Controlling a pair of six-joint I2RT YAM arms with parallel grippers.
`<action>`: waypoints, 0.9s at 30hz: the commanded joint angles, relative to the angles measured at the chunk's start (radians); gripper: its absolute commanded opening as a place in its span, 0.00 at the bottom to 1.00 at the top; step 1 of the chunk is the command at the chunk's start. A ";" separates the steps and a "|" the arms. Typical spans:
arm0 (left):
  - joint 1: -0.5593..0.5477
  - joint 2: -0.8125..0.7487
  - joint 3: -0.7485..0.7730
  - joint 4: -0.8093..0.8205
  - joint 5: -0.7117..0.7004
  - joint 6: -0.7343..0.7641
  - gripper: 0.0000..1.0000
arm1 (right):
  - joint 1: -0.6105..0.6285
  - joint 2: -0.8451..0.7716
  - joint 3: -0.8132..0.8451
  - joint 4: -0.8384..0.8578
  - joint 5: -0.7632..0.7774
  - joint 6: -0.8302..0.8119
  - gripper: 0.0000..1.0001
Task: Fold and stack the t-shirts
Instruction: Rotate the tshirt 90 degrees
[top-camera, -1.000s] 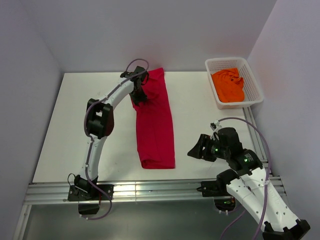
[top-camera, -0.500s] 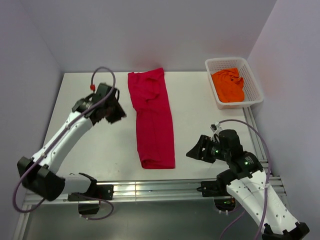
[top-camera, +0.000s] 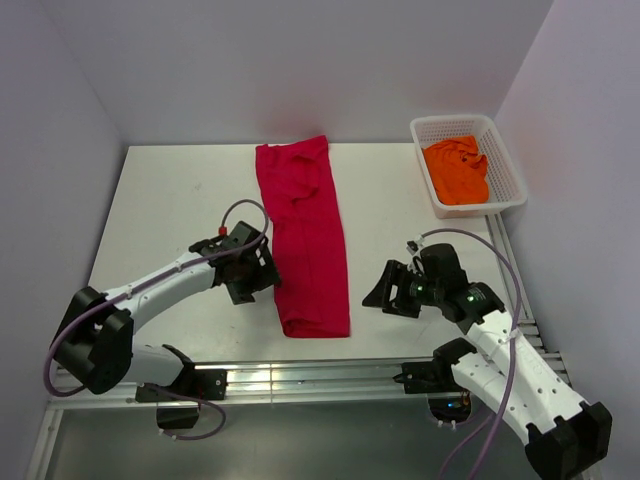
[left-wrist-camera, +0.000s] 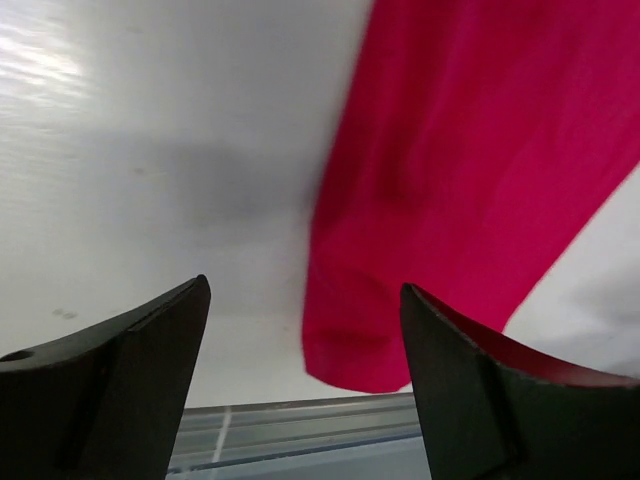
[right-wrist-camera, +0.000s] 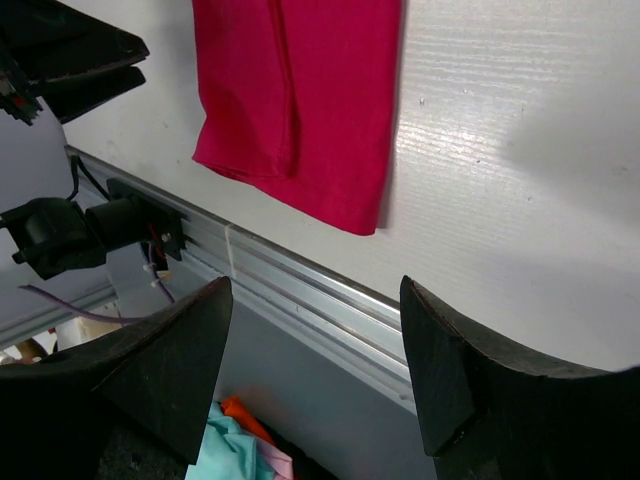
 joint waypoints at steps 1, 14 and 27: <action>-0.036 0.029 0.001 0.134 0.060 -0.043 0.84 | 0.005 0.014 0.016 0.074 -0.012 -0.010 0.75; -0.228 0.080 -0.064 0.151 0.074 -0.184 0.77 | 0.005 0.071 -0.001 0.112 0.002 -0.016 0.75; -0.281 -0.003 -0.191 0.125 0.057 -0.270 0.69 | 0.005 0.140 -0.023 0.178 -0.018 -0.021 0.74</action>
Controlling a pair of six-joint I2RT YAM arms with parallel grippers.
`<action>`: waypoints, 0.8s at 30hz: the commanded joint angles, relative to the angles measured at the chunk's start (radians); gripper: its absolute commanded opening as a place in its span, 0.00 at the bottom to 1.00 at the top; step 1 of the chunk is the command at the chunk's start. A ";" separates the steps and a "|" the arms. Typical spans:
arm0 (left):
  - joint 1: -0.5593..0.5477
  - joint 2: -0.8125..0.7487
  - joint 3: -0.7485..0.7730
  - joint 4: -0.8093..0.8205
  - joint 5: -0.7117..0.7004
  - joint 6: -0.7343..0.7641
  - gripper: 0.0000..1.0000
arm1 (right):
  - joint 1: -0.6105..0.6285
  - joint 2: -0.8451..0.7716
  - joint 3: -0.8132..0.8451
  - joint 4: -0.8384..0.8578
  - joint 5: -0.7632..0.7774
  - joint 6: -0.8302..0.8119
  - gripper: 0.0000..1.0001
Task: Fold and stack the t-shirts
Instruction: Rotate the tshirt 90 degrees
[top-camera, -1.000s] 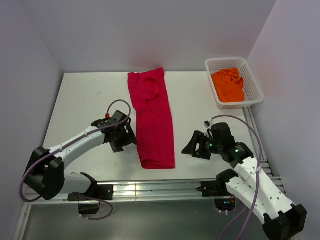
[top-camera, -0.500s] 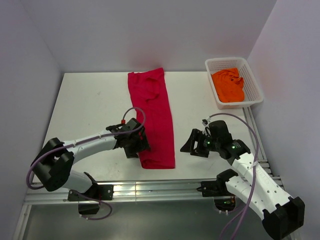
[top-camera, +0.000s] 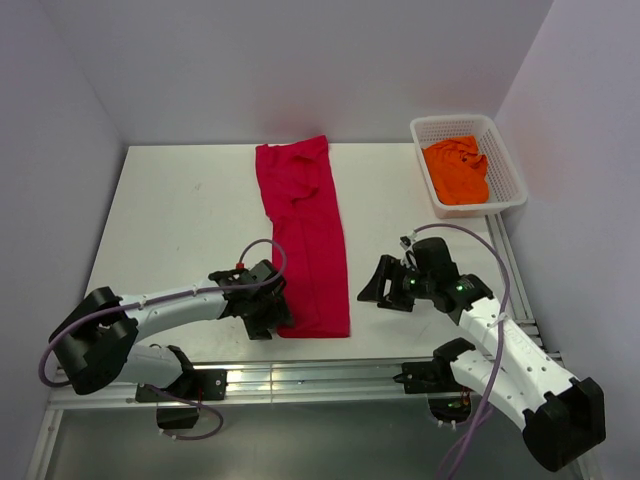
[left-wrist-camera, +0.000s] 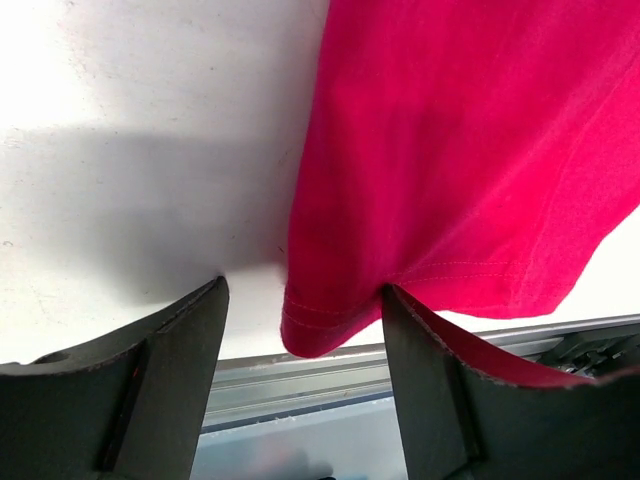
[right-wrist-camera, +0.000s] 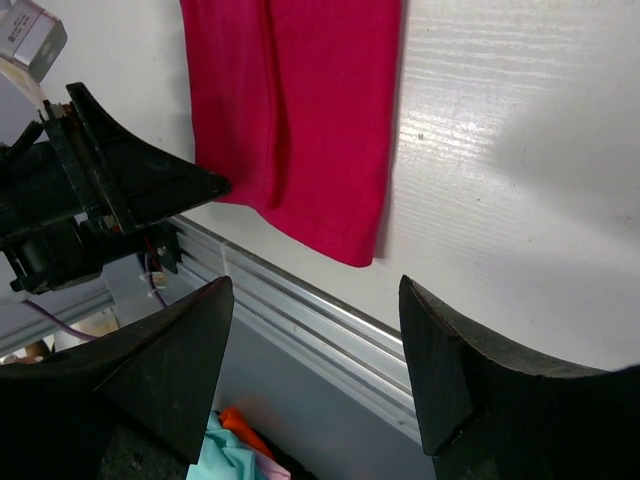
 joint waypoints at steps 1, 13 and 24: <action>-0.008 -0.002 -0.007 -0.014 -0.015 -0.027 0.68 | 0.005 0.011 -0.011 0.062 -0.010 -0.015 0.74; -0.027 0.036 0.013 -0.011 -0.032 -0.053 0.51 | 0.010 0.076 -0.067 0.157 -0.043 0.005 0.72; -0.044 0.049 0.065 -0.049 -0.052 -0.049 0.34 | 0.065 0.117 -0.212 0.295 -0.033 0.062 0.71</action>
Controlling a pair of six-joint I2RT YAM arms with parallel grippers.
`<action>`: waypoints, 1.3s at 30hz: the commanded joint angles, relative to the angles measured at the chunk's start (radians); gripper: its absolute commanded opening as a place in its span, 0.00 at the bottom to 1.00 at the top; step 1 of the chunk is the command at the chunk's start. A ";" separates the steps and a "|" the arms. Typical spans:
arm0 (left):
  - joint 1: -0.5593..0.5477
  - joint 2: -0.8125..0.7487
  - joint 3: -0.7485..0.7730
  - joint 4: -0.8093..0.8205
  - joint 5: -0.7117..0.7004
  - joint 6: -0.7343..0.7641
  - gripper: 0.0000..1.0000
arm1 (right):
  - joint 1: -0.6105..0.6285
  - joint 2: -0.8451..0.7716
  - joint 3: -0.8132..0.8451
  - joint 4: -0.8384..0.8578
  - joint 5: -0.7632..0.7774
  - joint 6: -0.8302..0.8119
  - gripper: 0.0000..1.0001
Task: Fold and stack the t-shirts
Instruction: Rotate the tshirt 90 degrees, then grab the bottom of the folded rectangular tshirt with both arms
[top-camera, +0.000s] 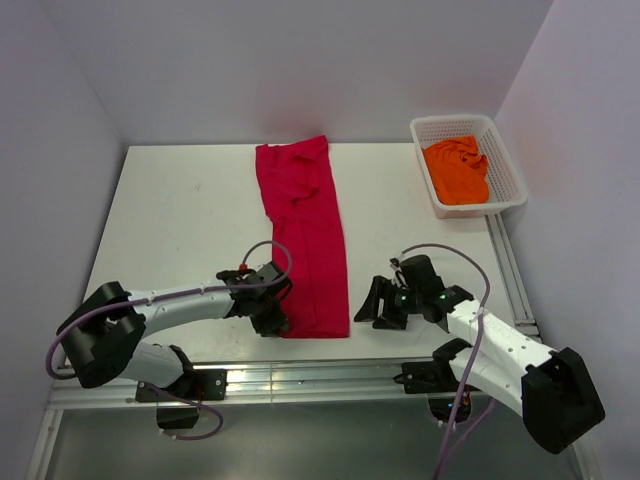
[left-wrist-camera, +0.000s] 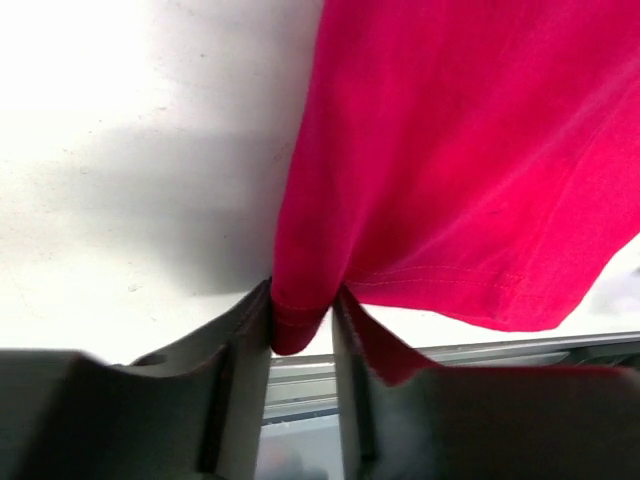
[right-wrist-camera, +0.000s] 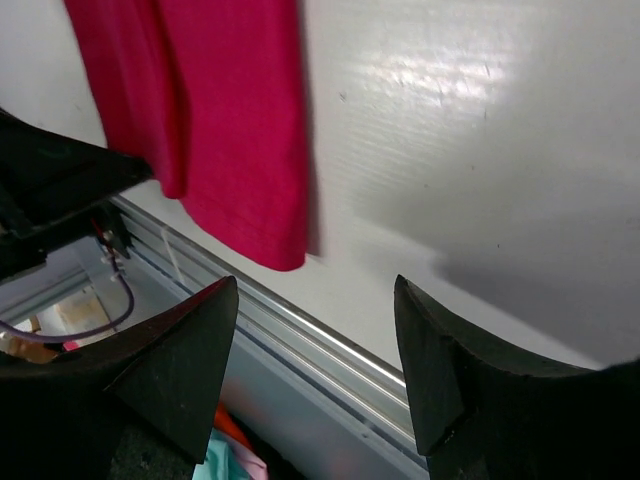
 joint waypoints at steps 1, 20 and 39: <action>-0.007 0.005 0.040 -0.033 -0.025 -0.002 0.27 | 0.064 0.032 -0.023 0.104 0.016 0.041 0.71; -0.007 0.034 0.040 -0.048 -0.025 0.025 0.15 | 0.269 0.251 -0.017 0.305 0.125 0.115 0.47; -0.011 -0.183 0.184 -0.289 -0.111 -0.016 0.00 | 0.276 -0.023 0.164 -0.051 0.226 0.091 0.00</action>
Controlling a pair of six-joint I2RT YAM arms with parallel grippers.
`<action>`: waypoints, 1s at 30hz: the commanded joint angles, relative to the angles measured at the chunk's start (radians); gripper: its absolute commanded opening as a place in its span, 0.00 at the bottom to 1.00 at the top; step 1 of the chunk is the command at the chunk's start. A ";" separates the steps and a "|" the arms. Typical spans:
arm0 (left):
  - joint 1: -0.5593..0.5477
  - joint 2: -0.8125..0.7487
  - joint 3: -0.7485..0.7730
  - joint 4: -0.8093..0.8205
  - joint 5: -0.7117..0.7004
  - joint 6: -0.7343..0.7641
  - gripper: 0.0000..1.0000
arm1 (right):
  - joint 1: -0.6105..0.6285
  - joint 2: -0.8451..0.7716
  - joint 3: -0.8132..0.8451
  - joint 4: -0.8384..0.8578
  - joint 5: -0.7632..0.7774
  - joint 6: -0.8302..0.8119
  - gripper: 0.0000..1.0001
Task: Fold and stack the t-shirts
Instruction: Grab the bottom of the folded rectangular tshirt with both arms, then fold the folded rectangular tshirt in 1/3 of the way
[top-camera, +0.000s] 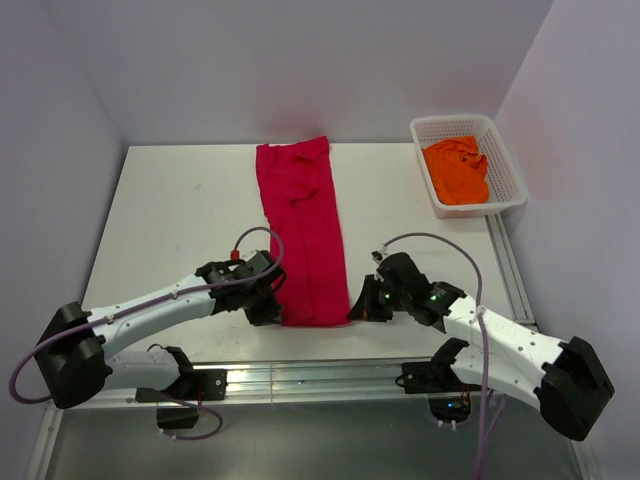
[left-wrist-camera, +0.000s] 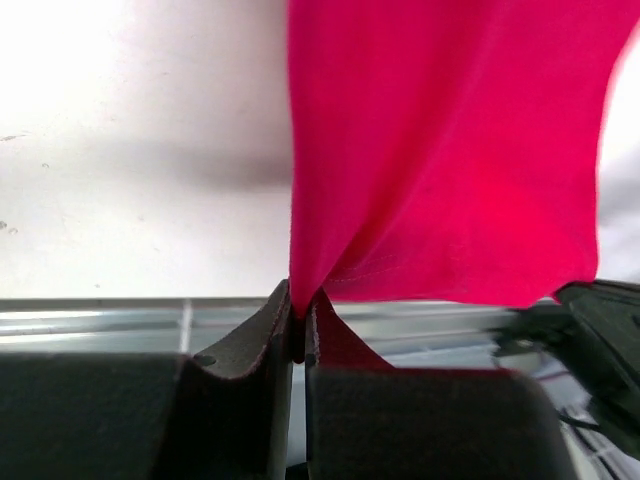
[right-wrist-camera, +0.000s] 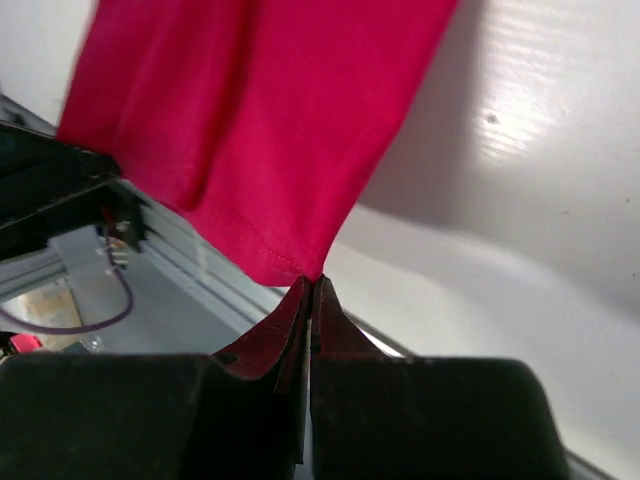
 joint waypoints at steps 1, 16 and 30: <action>-0.007 -0.049 0.097 -0.123 -0.070 -0.028 0.00 | 0.006 -0.069 0.139 -0.129 0.055 -0.022 0.00; 0.154 0.061 0.440 -0.240 -0.078 0.171 0.00 | -0.016 0.242 0.610 -0.297 0.098 -0.180 0.00; 0.528 0.448 0.796 -0.196 0.066 0.471 0.00 | -0.181 0.737 1.117 -0.404 0.040 -0.309 0.00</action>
